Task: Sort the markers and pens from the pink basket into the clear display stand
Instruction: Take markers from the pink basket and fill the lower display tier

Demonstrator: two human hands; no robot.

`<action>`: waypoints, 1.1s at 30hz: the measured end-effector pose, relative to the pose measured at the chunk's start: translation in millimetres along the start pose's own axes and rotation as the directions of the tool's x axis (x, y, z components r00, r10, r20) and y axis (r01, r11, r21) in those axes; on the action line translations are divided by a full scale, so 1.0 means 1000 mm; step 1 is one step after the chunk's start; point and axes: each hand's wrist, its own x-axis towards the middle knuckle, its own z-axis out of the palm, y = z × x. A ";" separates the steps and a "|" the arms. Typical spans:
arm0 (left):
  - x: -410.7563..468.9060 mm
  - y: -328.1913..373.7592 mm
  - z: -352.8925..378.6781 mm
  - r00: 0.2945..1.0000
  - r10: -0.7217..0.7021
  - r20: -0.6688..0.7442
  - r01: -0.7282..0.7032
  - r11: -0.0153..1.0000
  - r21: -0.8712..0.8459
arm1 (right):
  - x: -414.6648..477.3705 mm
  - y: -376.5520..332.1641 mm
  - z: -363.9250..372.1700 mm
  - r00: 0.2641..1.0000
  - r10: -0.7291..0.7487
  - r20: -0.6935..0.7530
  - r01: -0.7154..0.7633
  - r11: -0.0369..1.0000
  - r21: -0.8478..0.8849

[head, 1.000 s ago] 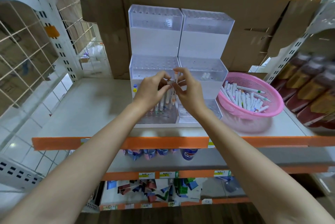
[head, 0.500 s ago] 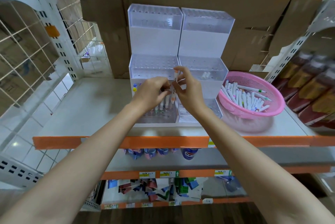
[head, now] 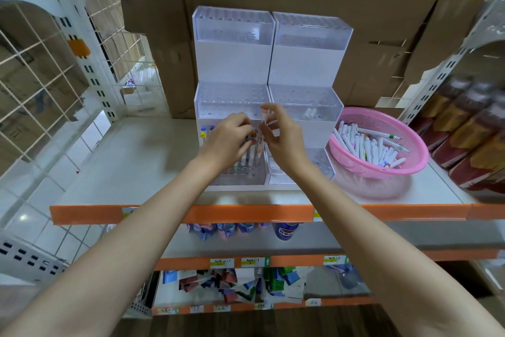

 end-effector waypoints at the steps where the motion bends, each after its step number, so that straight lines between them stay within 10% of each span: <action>1: -0.001 -0.001 -0.001 1.000 0.023 -0.017 -0.023 0.999 0.041 | 0.000 0.000 0.000 1.000 0.001 0.001 -0.001 1.000 0.002; 33: -0.039 -0.011 -0.014 0.996 -0.077 0.041 0.064 0.963 0.263 | -0.018 0.010 0.002 0.981 0.087 0.172 -0.050 0.977 -0.209</action>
